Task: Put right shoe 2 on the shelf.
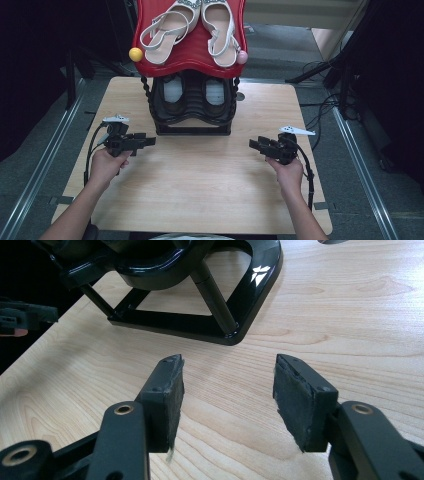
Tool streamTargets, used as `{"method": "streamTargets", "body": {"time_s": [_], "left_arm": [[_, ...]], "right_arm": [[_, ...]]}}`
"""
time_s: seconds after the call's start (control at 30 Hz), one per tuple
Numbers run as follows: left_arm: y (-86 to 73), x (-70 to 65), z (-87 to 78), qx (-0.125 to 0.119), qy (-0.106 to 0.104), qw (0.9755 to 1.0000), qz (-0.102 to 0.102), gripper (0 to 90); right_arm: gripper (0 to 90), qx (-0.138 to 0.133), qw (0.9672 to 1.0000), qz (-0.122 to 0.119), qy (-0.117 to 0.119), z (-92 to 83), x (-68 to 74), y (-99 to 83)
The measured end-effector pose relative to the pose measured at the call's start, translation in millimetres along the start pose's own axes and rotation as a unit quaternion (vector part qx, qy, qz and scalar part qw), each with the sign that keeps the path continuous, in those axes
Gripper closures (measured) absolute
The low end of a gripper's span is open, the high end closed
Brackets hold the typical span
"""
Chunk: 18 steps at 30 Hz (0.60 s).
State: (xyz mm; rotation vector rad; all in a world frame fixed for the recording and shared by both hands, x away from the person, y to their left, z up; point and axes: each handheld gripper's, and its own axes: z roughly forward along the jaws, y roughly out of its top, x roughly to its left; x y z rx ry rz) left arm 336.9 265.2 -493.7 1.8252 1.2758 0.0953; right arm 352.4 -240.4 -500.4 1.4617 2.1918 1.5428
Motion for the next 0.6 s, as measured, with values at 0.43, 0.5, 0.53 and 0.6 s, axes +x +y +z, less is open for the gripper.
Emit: {"method": "streamTargets", "body": {"time_s": [0.43,0.5,0.53,0.6], "left_arm": [[-0.9,-3.0,4.1,0.009,0.013,0.9998,0.013,35.3],[-1.6,-4.6,5.5,0.009,0.02,0.9995,0.023,35.2],[-1.9,-5.4,6.4,0.009,0.019,0.9994,0.026,35.0],[-2.6,-7.9,9.3,0.011,0.024,0.9991,0.034,31.3]], "right_arm": [[46.5,0.007,1.0,-0.005,-0.002,1.5,-0.6,-0.2],[45.0,0.007,1.0,-0.006,-0.003,1.9,-0.8,-0.3],[43.6,0.008,0.9999,-0.006,-0.003,2.1,-0.6,-0.4],[42.6,0.013,0.9999,-0.006,-0.003,3.3,-0.9,-0.7]]}}
